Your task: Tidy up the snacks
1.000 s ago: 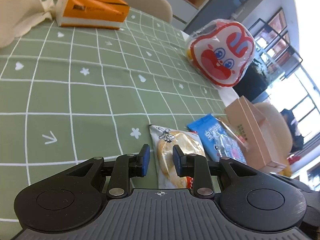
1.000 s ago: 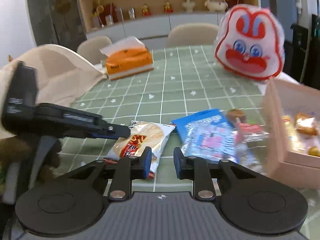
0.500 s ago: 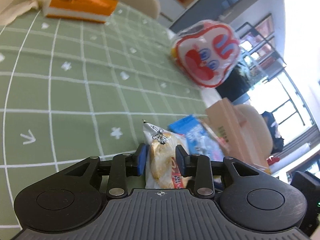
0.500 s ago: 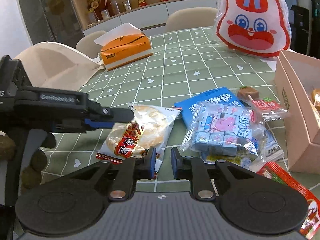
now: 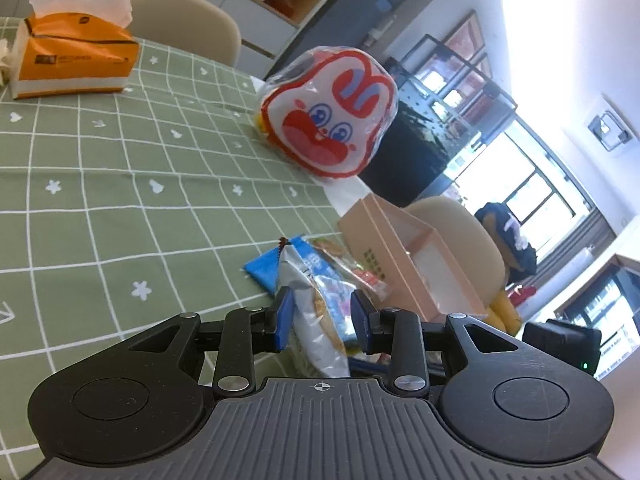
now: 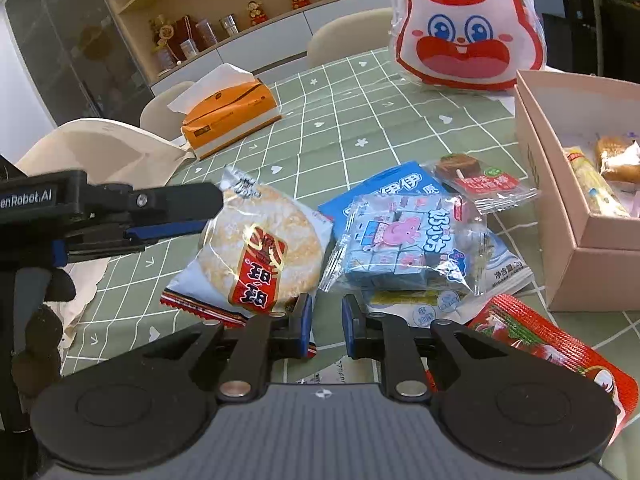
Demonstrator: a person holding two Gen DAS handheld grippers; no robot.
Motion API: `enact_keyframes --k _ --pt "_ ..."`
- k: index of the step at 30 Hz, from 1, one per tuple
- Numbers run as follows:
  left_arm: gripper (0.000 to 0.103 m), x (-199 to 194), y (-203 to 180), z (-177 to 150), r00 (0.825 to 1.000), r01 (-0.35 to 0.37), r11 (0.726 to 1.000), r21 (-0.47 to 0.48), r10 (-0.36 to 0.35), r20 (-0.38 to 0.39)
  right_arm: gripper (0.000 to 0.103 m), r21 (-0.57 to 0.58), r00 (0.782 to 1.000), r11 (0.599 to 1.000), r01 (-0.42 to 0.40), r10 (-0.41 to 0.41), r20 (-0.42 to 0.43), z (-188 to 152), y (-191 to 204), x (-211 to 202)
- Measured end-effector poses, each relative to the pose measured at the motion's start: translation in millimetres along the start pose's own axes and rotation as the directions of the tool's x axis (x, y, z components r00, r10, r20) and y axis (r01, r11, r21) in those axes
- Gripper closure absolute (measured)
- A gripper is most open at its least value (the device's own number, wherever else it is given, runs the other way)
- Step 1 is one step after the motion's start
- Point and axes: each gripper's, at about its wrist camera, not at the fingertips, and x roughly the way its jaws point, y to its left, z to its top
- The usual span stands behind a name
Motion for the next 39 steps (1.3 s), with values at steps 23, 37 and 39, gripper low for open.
enact_keyframes --k 23,37,39 --pt "0.067 26 -42 -12 0.981 -0.178 0.935 0.308 0.192 -0.014 0.085 0.065 0.997 0.997 -0.036 0.032 0.067 5 -15 -11" --pt "0.067 13 49 12 0.950 -0.299 0.952 -0.067 0.303 0.072 0.030 -0.061 0.997 0.998 -0.012 0.016 0.076 24 19 -6" --pt "0.067 0 57 12 0.945 -0.304 0.947 -0.106 0.314 0.091 0.029 -0.118 0.997 0.993 0.024 -0.015 0.077 34 35 4"
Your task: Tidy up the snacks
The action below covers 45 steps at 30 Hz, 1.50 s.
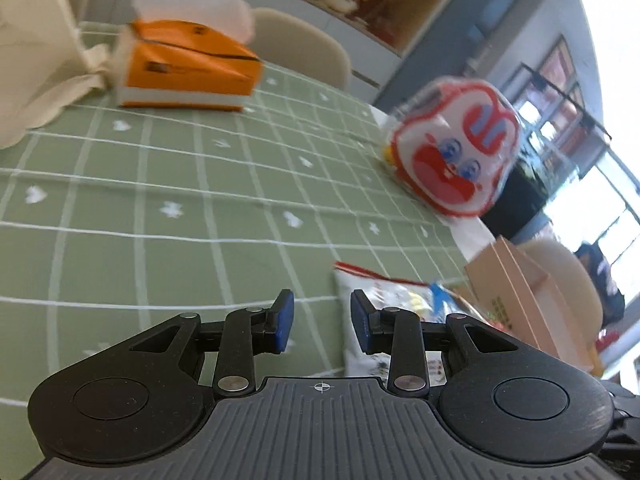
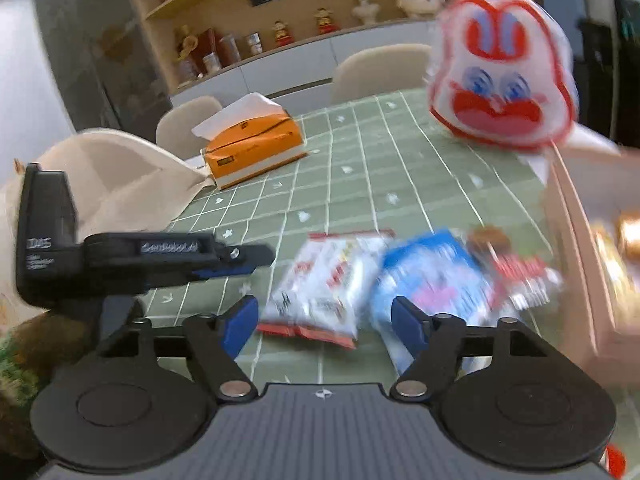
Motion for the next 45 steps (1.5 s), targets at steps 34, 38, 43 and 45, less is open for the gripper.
enact_keyframes --k 34,38,43,45 --pt "0.067 -55 -110 -38 0.963 0.267 0.804 0.531 -0.241 -0.120 0.027 -0.175 0.952 0.940 0.294 -0.272 0.140 -28 20 -146" --pt "0.067 -52 -145 -89 0.948 0.318 0.690 0.650 -0.218 -0.232 0.027 -0.150 0.915 0.907 0.394 -0.374 0.150 -68 -11 -174" --pt "0.065 -59 -164 -140 0.953 0.300 0.520 0.800 -0.141 -0.267 0.027 -0.079 0.870 0.869 0.489 -0.481 0.106 -117 -53 -172" --pt "0.065 -58 -168 -155 0.970 0.240 0.453 0.859 -0.080 -0.228 0.027 -0.042 0.861 0.861 0.507 -0.503 0.075 -128 -70 -166"
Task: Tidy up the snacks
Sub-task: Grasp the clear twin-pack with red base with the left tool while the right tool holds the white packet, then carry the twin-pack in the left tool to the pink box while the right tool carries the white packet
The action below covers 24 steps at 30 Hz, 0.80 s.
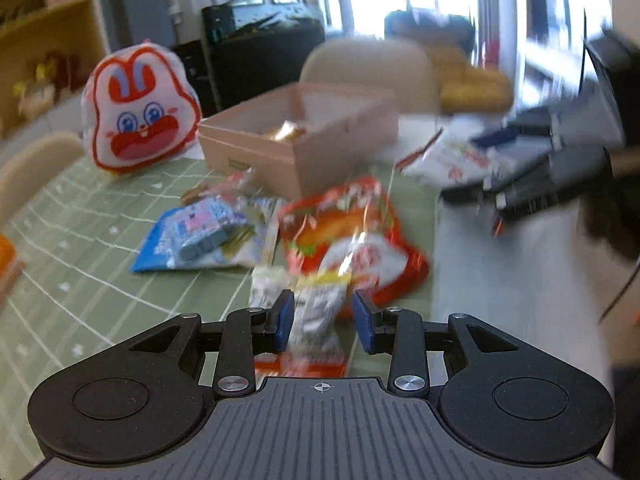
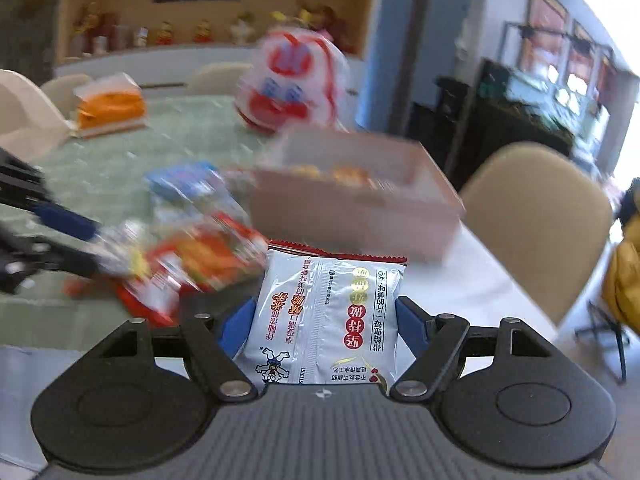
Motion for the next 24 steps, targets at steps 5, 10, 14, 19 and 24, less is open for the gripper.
enact_keyframes --k 5,10,14,19,24 --pt "0.059 9 -14 -13 0.998 -0.044 0.993 0.109 0.050 -0.047 0.023 0.101 0.998 0.994 -0.039 0.044 -0.044 -16 -15 22" --pt "0.031 9 -6 -9 0.995 0.063 0.997 0.049 -0.059 -0.080 0.017 0.132 0.994 0.987 -0.090 0.097 -0.050 -18 -19 24" --pt "0.032 4 2 -4 0.997 0.051 0.999 -0.008 -0.051 -0.058 0.012 0.113 0.993 0.989 -0.101 0.106 -0.043 -19 -17 26" --pt "0.034 14 18 -4 0.996 -0.046 0.997 -0.058 0.041 -0.079 0.008 0.100 0.990 0.987 -0.126 0.131 -0.045 -19 -18 26" --pt "0.032 31 27 -5 0.995 -0.039 0.993 -0.113 0.027 -0.100 0.005 0.093 0.988 0.986 -0.141 0.147 -0.055 -18 -18 26"
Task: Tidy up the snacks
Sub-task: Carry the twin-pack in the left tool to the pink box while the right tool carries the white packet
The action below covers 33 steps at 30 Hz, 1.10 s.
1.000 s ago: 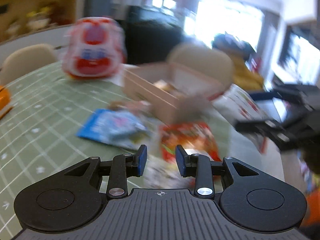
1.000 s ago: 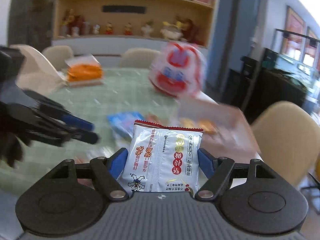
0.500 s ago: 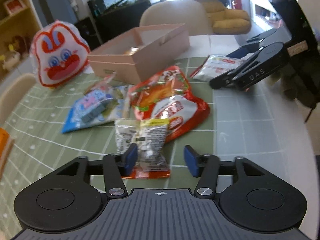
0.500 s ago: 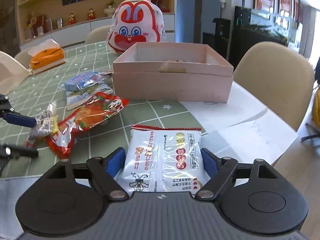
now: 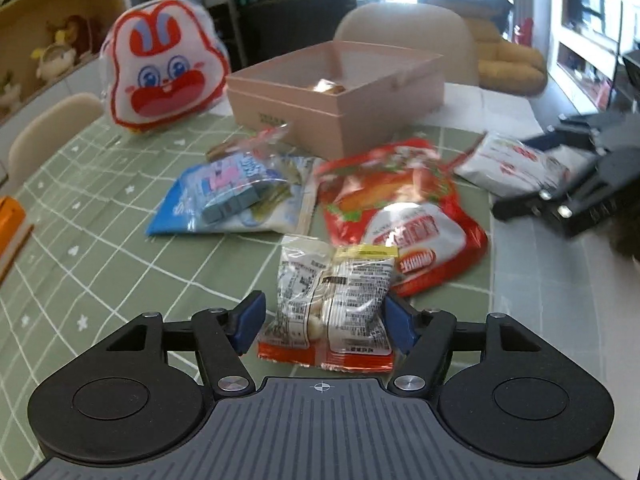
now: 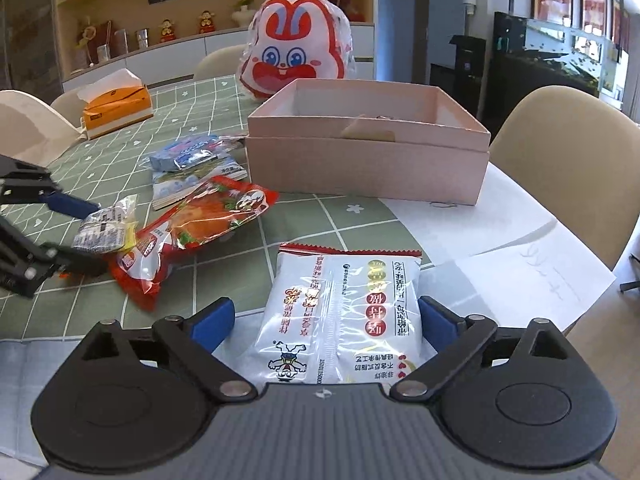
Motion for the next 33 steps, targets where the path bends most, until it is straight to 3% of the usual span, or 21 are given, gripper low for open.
enact_keyframes --k 4,12,19,22,25,28,31,33 --pt "0.032 2 2 2 1.000 0.003 1.000 -0.026 -0.003 0.004 0.000 0.001 0.999 1.000 -0.007 0.007 -0.031 3 1 2" --pt "0.041 -12 -1 -6 0.999 0.022 0.998 -0.057 -0.020 0.046 0.001 -0.008 0.999 1.000 -0.012 0.012 -0.040 3 1 2" --pt "0.041 -53 -35 -9 0.994 0.043 0.999 -0.009 -0.042 0.098 0.026 0.048 0.999 0.999 -0.015 0.017 -0.042 6 -10 -10" --pt "0.041 -66 -51 -5 0.991 0.058 0.998 0.000 -0.058 0.119 0.027 0.036 0.999 0.999 -0.008 0.010 -0.041 6 -12 -20" --pt "0.041 -82 -66 7 0.985 0.065 0.998 0.017 -0.067 0.160 0.027 0.012 1.000 1.000 -0.009 0.008 0.029 10 -18 -49" --pt "0.041 -103 -68 34 0.959 0.053 0.999 0.000 -0.051 0.278 0.027 0.014 0.986 1.000 -0.007 0.005 0.164 25 -32 -90" --pt "0.041 -113 -53 77 0.900 0.045 0.993 -0.108 0.006 0.435 0.027 0.033 0.947 0.999 0.002 -0.012 0.322 45 -51 -127" --pt "0.041 -103 -40 107 0.878 0.073 0.983 -0.170 0.017 0.479 0.027 0.040 0.921 0.999 0.009 -0.024 0.389 59 -63 -140"
